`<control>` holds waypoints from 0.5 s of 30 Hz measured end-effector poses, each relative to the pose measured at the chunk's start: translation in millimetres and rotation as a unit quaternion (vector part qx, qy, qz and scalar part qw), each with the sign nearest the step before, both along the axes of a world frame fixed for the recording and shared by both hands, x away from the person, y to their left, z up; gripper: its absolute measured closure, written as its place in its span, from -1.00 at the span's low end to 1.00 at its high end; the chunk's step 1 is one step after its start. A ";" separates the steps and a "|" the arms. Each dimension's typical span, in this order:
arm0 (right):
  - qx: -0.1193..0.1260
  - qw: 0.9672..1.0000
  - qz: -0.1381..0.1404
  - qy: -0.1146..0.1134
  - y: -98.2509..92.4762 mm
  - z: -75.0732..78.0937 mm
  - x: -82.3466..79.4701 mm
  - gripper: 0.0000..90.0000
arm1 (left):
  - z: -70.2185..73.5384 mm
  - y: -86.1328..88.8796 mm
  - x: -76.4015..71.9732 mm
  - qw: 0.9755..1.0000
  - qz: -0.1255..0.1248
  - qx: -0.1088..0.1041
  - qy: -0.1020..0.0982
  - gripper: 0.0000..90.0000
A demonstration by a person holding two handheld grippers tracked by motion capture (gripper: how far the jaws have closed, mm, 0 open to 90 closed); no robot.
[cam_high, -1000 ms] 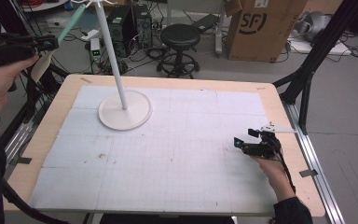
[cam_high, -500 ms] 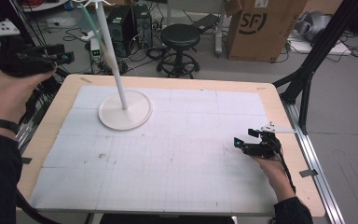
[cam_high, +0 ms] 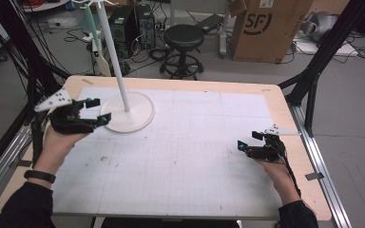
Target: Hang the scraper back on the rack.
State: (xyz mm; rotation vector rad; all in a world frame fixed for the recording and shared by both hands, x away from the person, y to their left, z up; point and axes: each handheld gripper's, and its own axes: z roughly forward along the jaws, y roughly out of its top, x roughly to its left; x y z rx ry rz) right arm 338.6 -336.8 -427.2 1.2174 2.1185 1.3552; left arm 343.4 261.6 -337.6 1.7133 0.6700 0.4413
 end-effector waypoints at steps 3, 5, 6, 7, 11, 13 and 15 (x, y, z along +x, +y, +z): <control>-0.002 1.000 0.000 0.001 0.1 0.1 -0.6 -0.68 | -26.1 -8.6 -5.5 1.000 -0.004 0.001 0.009 -0.49; -0.003 1.000 -0.001 0.001 0.1 0.3 -1.2 -0.68 | -37.6 -11.5 -7.9 1.000 -0.003 0.003 0.008 -0.50; -0.004 1.000 -0.001 0.001 0.1 0.5 -1.4 -0.68 | -42.5 -12.0 -8.9 1.000 -0.002 0.000 0.009 -0.50; -0.004 1.000 -0.001 0.002 0.2 0.6 -1.7 -0.68 | -46.6 -12.4 -9.5 1.000 -0.002 -0.003 0.012 -0.50; -0.004 1.000 -0.001 0.003 0.4 0.4 -1.8 -0.68 | -54.9 -11.7 -10.7 1.000 -0.003 -0.005 0.018 -0.50; -0.005 1.000 0.000 0.004 0.4 0.0 -1.7 -0.68 | -57.8 -11.3 -11.1 1.000 -0.002 -0.005 0.021 -0.50; -0.005 1.000 0.000 0.004 0.6 -0.2 -1.6 -0.68 | -60.3 -11.7 -11.6 1.000 -0.003 -0.003 0.025 -0.50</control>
